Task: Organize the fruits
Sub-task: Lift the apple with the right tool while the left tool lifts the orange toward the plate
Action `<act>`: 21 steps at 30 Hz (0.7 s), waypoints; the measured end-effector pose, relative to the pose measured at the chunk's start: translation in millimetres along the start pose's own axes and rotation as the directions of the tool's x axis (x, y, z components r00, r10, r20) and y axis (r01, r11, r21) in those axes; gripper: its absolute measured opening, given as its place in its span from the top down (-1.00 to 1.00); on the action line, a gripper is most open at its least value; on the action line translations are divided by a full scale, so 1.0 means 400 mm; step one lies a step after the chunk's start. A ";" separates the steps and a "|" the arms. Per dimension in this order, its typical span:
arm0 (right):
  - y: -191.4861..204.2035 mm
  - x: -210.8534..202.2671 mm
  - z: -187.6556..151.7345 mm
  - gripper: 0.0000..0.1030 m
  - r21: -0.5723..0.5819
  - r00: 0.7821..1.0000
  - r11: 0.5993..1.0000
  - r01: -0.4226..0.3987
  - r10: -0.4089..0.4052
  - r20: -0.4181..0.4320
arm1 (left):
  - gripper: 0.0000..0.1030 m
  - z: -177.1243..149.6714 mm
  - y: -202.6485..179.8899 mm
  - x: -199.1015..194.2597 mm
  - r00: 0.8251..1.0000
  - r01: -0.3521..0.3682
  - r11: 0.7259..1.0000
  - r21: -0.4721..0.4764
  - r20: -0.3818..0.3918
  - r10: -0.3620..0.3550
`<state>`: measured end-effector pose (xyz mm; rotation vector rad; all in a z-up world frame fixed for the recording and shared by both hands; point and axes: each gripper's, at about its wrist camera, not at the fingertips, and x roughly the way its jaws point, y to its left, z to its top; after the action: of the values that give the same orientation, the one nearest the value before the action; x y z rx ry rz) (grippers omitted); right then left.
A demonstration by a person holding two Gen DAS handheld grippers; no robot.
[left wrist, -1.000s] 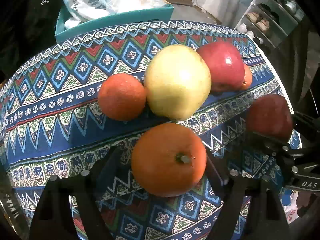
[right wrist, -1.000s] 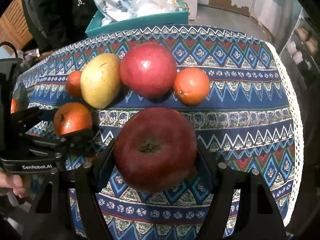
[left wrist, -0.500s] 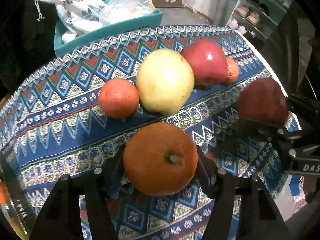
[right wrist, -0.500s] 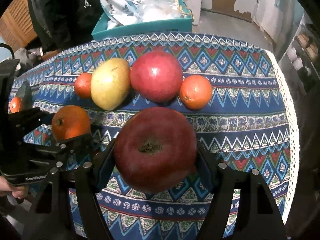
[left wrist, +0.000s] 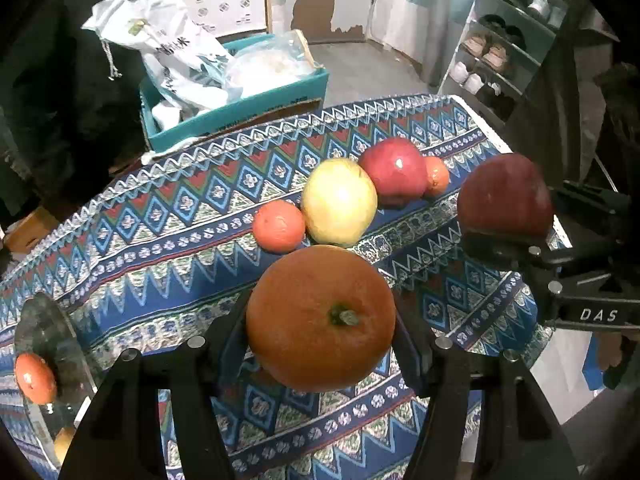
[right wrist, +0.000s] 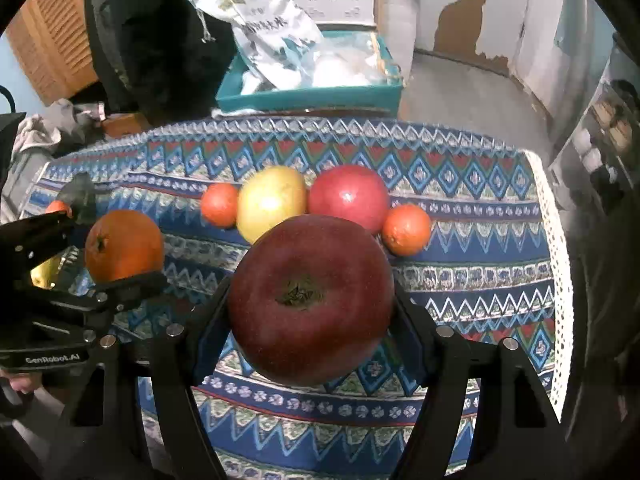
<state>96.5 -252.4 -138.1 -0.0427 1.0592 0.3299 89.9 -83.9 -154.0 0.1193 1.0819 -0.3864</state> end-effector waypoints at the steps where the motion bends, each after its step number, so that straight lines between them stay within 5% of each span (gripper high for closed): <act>1: 0.007 -0.010 0.004 -0.40 -0.004 1.000 1.000 -0.003 0.003 0.006 | -0.27 -0.003 0.001 -0.013 1.000 -0.002 1.000 0.001 0.004 0.002; 21: 0.134 -0.128 0.064 -0.40 -0.074 0.994 0.995 -0.064 0.070 0.088 | -0.27 -0.037 0.057 -0.203 0.998 0.004 1.000 -0.031 0.070 -0.002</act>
<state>80.2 -209.2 -74.9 -0.0557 0.9609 0.4264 52.7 -38.6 -91.9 0.0758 1.0185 -0.3740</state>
